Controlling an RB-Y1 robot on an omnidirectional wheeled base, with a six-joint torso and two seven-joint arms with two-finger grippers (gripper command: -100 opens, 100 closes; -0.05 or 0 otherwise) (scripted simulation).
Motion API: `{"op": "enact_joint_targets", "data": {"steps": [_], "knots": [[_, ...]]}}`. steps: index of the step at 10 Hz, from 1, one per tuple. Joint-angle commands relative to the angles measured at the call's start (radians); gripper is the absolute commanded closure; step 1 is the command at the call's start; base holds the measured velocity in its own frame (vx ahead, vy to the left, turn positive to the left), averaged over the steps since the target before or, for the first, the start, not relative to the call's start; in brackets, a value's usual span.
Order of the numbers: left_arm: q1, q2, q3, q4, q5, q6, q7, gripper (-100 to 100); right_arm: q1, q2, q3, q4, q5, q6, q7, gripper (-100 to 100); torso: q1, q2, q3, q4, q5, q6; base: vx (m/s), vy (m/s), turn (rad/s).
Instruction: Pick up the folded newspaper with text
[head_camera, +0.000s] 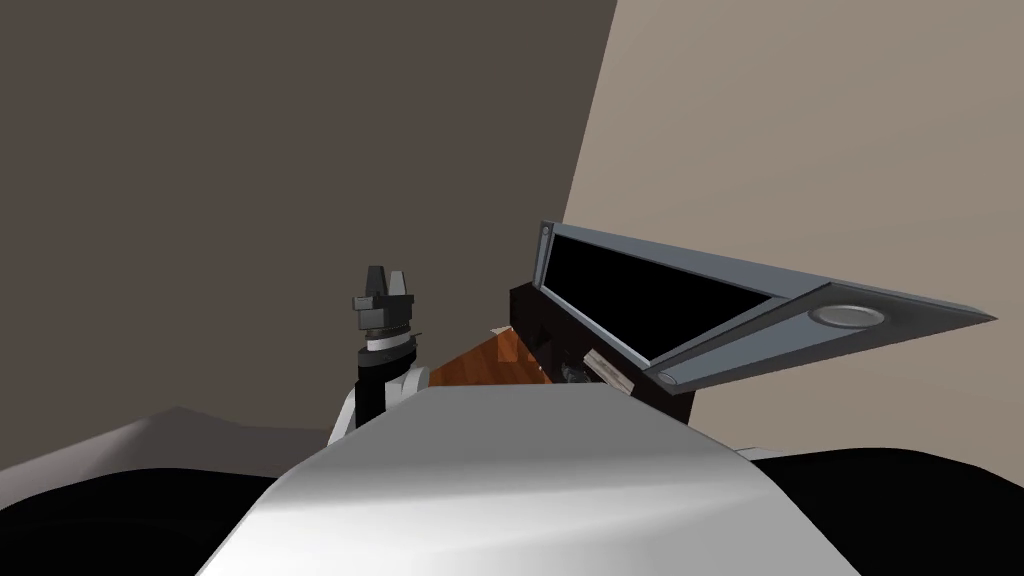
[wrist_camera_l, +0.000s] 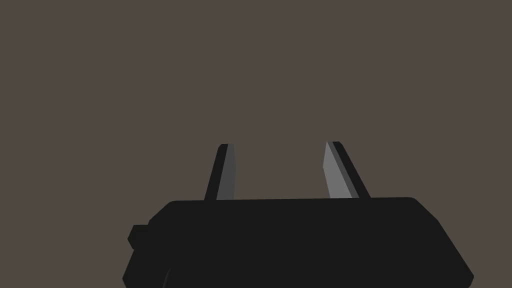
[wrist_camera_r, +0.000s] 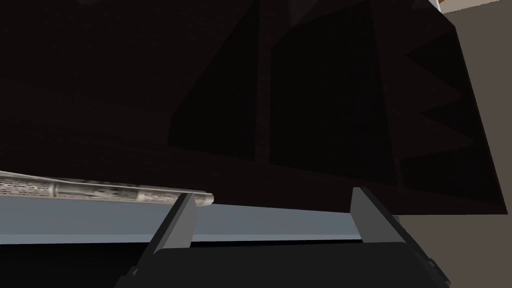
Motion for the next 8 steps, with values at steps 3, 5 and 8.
{"op": "enact_joint_targets", "data": {"steps": [3, 5, 8], "knots": [[0.0, 0.0, 0.0, 0.0, 0.0, 0.0, 0.0, 0, -0.007, 0.0, 0.015, 0.058, 0.058, 0.077, 0.013, -100, 0.0, 0.0, 0.0, 0.0, 0.0, 0.0, 0.003, -0.011, 0.08], [0.0, 0.0, 0.0, 0.0, 0.0, 0.0, 0.0, 0, -0.015, 0.005, 0.028, 0.112, 0.112, 0.135, 0.022, -100, 0.0, 0.0, 0.0, 0.0, 0.0, 0.0, 0.004, -0.01, 0.127], [0.0, 0.0, 0.0, 0.0, 0.0, 0.0, 0.0, 0, -0.031, 0.019, 0.054, 0.213, 0.212, 0.226, 0.042, -100, -0.001, 0.0, 0.0, 0.0, 0.0, 0.0, 0.006, -0.017, 0.14]]}}
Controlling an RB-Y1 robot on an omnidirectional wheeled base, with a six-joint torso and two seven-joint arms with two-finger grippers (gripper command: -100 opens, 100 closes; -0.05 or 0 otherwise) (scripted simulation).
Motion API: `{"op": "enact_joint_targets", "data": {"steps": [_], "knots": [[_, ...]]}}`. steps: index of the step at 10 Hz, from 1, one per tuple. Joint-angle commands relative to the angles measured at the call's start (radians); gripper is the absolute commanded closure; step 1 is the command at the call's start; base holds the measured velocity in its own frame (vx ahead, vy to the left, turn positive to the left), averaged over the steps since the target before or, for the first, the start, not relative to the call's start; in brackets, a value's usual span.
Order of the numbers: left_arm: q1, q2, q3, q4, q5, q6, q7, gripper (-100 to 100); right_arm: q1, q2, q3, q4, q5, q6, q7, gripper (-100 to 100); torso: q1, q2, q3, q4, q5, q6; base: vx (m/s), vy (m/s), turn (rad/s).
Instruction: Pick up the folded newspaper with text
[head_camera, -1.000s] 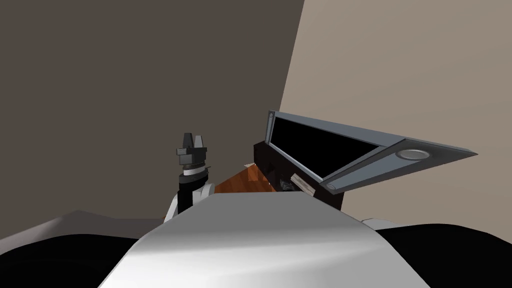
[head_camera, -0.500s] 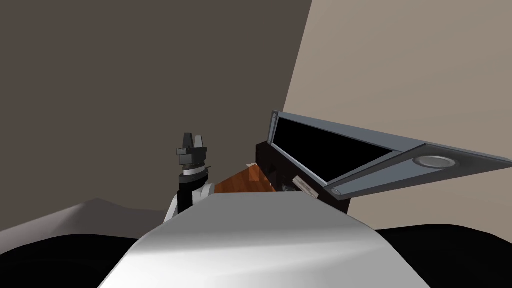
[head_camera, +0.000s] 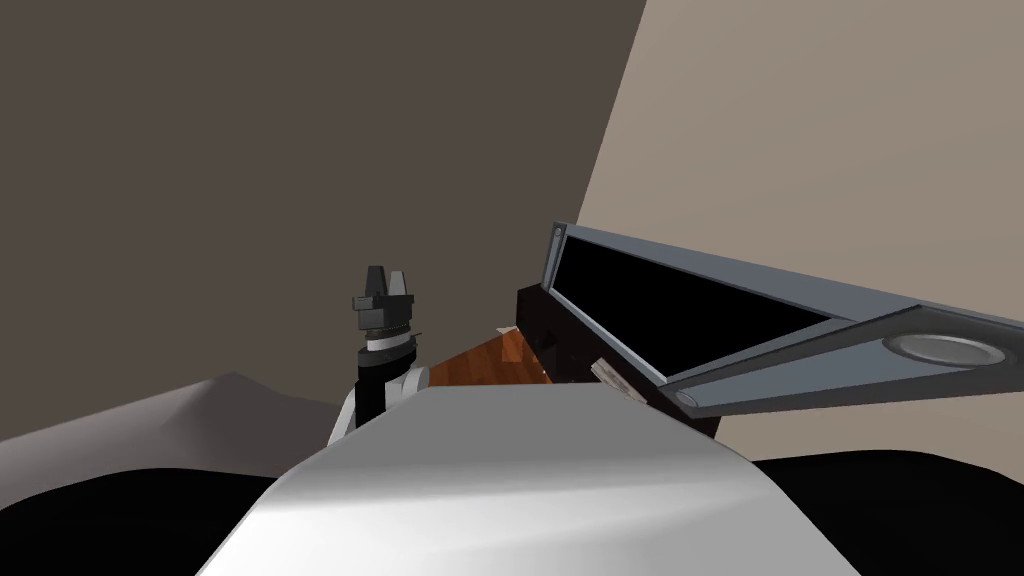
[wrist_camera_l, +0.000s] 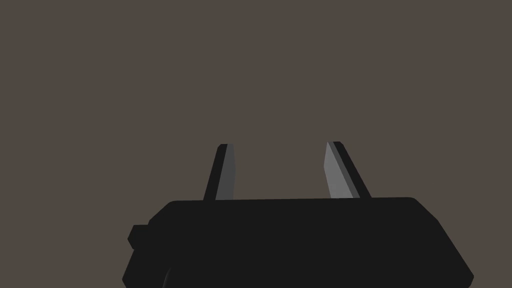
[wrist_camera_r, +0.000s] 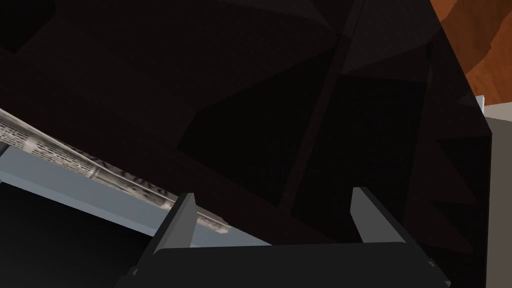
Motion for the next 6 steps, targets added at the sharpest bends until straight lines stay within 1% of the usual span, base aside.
{"op": "enact_joint_targets", "data": {"steps": [1, 2, 3, 4, 5, 6], "knots": [[0.0, 0.0, 0.0, 0.0, 0.0, 0.0, 0.0, 0, 0.002, 0.004, 0.007, 0.017, 0.021, 0.05, 0.019, -100, 0.0, 0.0, 0.0, 0.0, 0.0, 0.0, 0.004, -0.021, 0.075], [0.0, 0.0, 0.0, 0.0, 0.0, 0.0, 0.0, 0, -0.006, 0.012, 0.019, 0.066, 0.064, 0.078, 0.029, -100, 0.0, 0.0, 0.0, 0.0, 0.0, 0.0, 0.01, -0.022, 0.133], [0.0, 0.0, 0.0, 0.0, 0.0, 0.0, 0.0, 0, -0.006, 0.012, 0.019, 0.07, 0.072, 0.105, 0.029, -100, 0.0, 0.0, 0.0, 0.0, 0.0, 0.0, 0.008, -0.021, 0.088], [0.0, 0.0, 0.0, 0.0, 0.0, 0.0, 0.0, 0, -0.014, 0.021, 0.031, 0.107, 0.108, 0.137, 0.038, -100, 0.0, 0.0, 0.0, 0.0, 0.0, 0.0, 0.007, -0.024, 0.192], [0.0, 0.0, 0.0, 0.0, 0.0, 0.0, 0.0, 0, -0.014, 0.021, 0.031, 0.121, 0.121, 0.159, 0.038, -100, 0.0, 0.0, 0.0, 0.0, 0.0, 0.0, 0.009, -0.025, 0.062], [0.0, 0.0, 0.0, 0.0, 0.0, 0.0, 0.0, 0, -0.022, 0.031, 0.042, 0.172, 0.167, 0.189, 0.046, -100, 0.0, 0.0, 0.0, 0.0, 0.0, 0.001, 0.011, -0.027, 0.112]]}}
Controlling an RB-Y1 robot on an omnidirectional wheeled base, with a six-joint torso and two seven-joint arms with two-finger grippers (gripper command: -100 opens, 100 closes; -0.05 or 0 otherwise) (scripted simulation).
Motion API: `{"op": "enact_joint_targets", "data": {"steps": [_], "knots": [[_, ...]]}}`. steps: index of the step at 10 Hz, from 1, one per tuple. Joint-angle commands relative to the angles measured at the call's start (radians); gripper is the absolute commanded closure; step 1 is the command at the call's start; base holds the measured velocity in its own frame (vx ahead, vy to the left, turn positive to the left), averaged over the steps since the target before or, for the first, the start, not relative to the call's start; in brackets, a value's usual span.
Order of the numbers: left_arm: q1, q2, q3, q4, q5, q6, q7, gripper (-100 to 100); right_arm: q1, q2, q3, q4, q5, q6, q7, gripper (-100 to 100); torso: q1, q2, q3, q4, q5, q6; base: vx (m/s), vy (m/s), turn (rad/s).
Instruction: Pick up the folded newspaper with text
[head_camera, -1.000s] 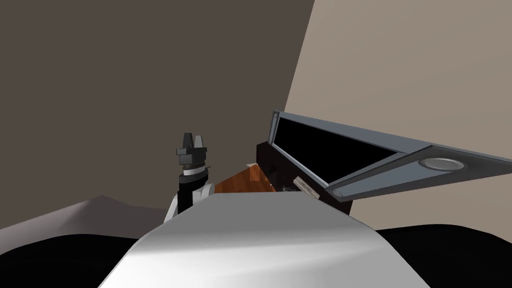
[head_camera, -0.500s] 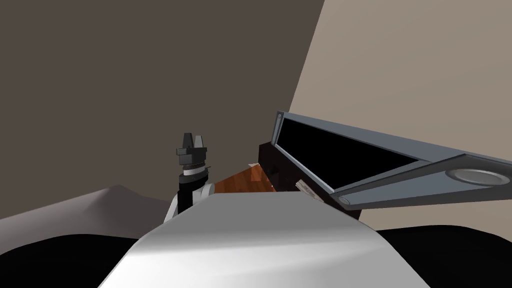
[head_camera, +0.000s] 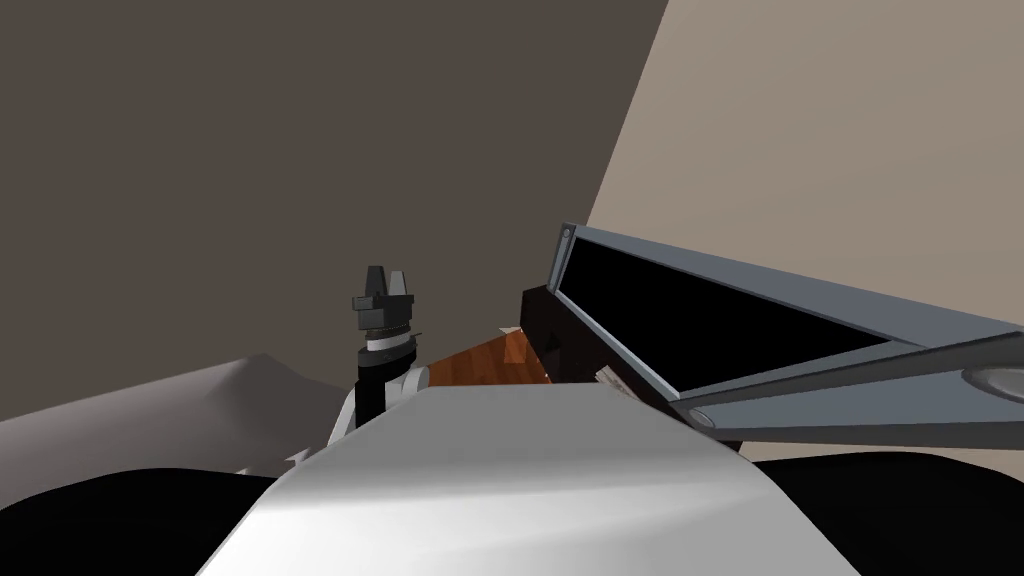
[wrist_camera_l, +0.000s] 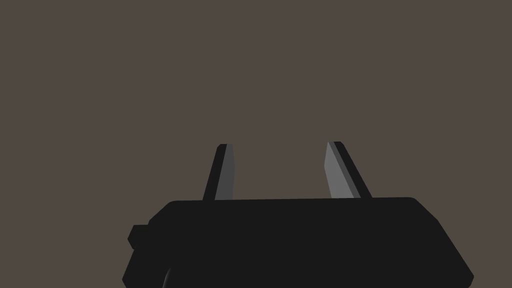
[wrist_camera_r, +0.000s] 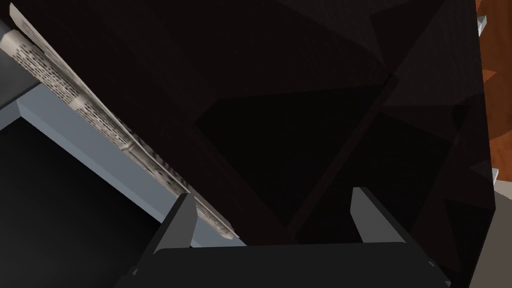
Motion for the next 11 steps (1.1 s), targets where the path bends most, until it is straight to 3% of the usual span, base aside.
{"op": "enact_joint_targets", "data": {"steps": [1, 6, 9, 11], "knots": [[0.0, 0.0, 0.0, 0.0, 0.0, 0.0, 0.0, 0, 0.0, 0.006, 0.004, 0.014, 0.021, 0.046, 0.019, -100, 0.0, 0.0, 0.0, 0.0, 0.0, 0.0, 0.007, -0.027, 0.078], [0.0, 0.0, 0.0, 0.0, 0.0, 0.0, 0.0, 0, -0.022, 0.042, 0.033, 0.151, 0.152, 0.181, 0.043, -100, 0.0, 0.0, 0.0, 0.0, 0.0, 0.0, 0.009, -0.032, 0.108], [0.0, 0.0, 0.0, 0.0, 0.0, 0.0, 0.0, 0, -0.029, 0.056, 0.041, 0.196, 0.19, 0.232, 0.05, -100, -0.001, -0.001, 0.0, 0.0, 0.0, 0.0, 0.014, -0.04, 0.086], [0.0, 0.0, 0.0, 0.0, 0.0, 0.0, 0.0, 0, -0.042, 0.086, 0.055, 0.272, 0.259, 0.299, 0.062, -100, -0.001, 0.0, 0.0, 0.0, 0.0, 0.0, 0.014, -0.054, 0.134]]}}
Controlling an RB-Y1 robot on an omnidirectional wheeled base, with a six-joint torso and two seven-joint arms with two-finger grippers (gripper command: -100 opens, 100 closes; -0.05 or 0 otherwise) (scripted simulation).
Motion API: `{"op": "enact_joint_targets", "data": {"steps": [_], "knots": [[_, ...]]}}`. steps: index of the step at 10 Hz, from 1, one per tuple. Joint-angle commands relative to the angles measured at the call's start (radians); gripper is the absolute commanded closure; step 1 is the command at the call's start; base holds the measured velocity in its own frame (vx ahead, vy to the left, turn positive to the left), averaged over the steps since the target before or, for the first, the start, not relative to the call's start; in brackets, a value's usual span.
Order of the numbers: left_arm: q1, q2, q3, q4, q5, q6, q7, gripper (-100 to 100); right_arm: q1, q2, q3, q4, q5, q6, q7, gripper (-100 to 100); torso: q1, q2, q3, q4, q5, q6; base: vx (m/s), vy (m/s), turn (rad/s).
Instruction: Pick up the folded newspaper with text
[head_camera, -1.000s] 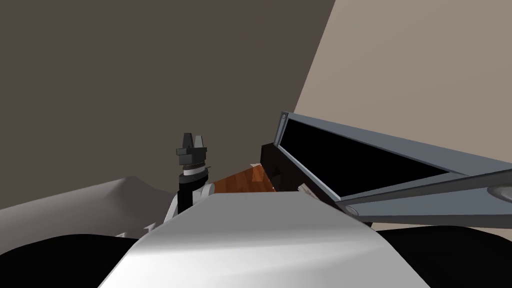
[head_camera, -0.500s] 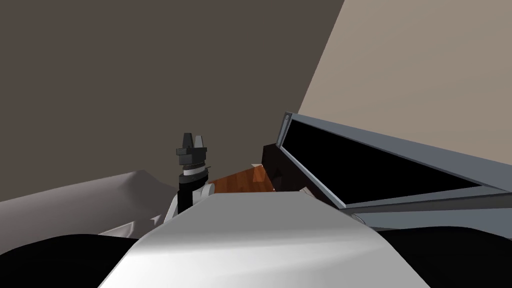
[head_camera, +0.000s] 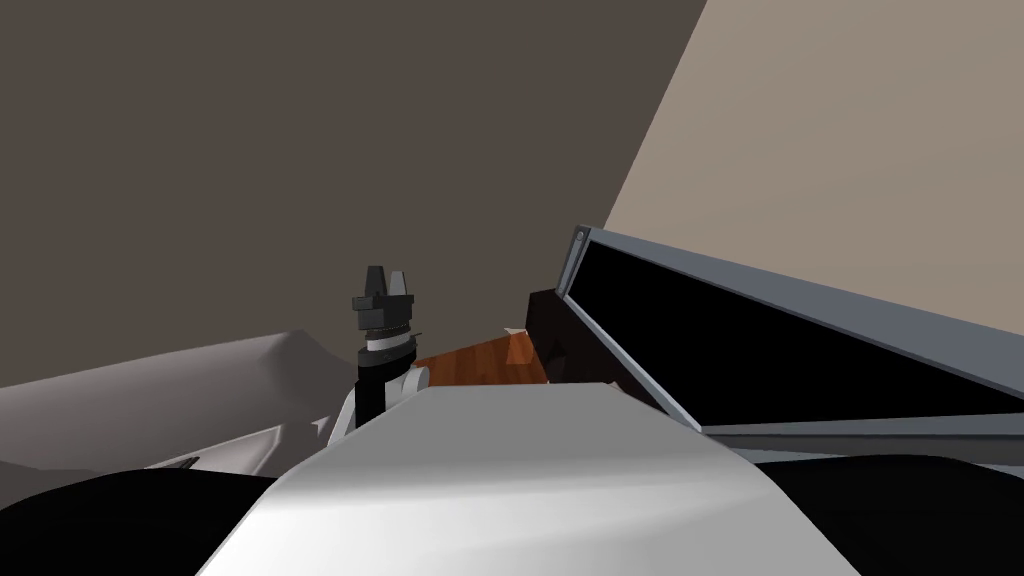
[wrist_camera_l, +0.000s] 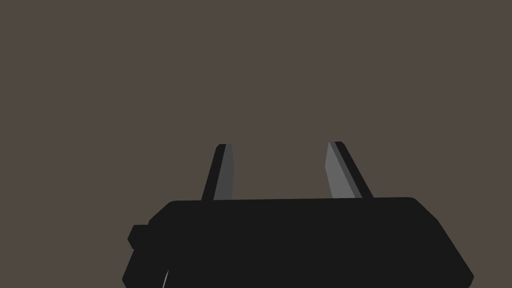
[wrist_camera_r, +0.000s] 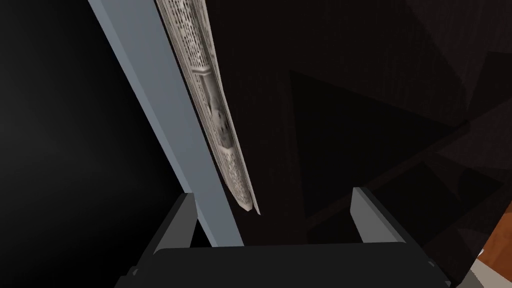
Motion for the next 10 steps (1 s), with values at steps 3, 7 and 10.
{"op": "enact_joint_targets", "data": {"steps": [3, 7, 10], "knots": [[0.0, 0.0, 0.0, 0.0, 0.0, 0.0, 0.0, 0, -0.017, 0.042, 0.015, 0.084, 0.076, 0.093, 0.014, -100, 0.001, 0.0, 0.0, 0.0, 0.0, 0.0, 0.011, -0.06, 0.082], [0.0, 0.0, 0.0, 0.0, 0.0, 0.0, 0.0, 0, -0.031, 0.099, 0.026, 0.165, 0.143, 0.167, 0.026, -100, -0.001, -0.001, 0.0, 0.0, 0.0, 0.0, 0.02, -0.076, 0.082], [0.0, 0.0, 0.0, 0.0, 0.0, 0.0, 0.0, 0, -0.014, 0.092, -0.013, 0.142, 0.142, 0.151, 0.02, -100, 0.003, 0.0, 0.0, 0.0, 0.001, 0.0, -0.001, -0.008, 0.094]]}}
